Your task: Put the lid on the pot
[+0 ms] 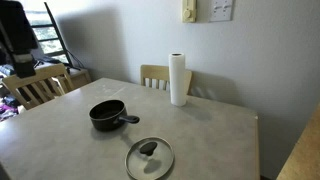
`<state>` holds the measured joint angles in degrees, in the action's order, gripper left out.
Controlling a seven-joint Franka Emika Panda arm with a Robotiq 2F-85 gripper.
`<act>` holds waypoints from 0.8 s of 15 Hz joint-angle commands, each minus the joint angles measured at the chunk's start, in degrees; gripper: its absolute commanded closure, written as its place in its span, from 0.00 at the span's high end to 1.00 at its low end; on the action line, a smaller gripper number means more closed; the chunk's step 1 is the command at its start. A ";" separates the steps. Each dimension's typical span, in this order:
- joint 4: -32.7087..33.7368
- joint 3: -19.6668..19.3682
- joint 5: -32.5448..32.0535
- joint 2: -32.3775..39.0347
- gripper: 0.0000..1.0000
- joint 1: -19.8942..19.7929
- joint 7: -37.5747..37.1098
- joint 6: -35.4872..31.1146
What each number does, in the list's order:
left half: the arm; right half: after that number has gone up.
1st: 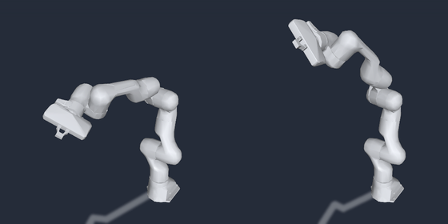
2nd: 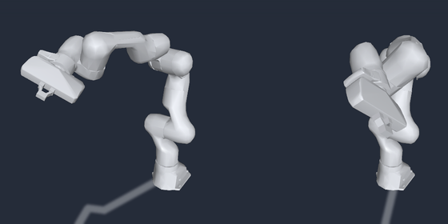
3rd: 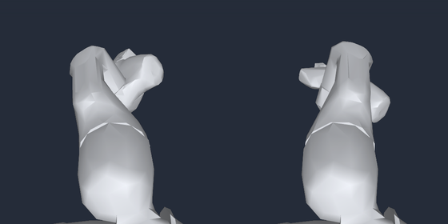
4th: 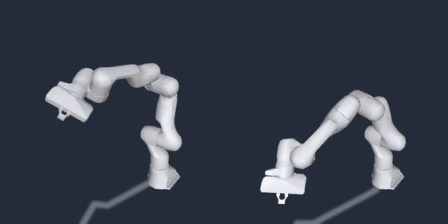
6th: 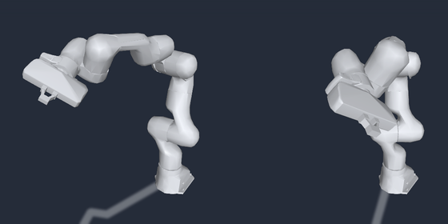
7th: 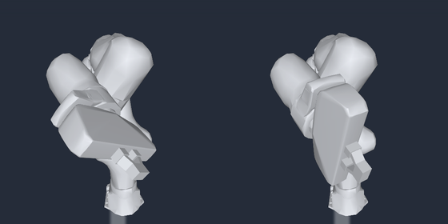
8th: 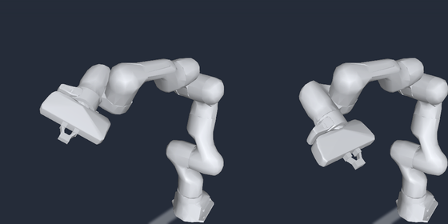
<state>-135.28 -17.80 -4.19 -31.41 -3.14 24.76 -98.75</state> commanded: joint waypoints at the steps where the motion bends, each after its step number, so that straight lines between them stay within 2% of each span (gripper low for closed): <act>1: 0.10 0.93 0.50 0.22 1.00 -1.14 0.47 0.08; 7: -0.26 0.74 0.08 2.29 1.00 -1.45 -0.05 -1.22; 10: -0.68 -0.52 0.18 6.60 1.00 -2.32 -0.58 -3.76; 12: -0.41 -1.68 -0.05 11.37 1.00 -3.64 -1.35 -8.28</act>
<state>-136.01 -18.52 -4.16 -26.77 -4.34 23.73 -101.53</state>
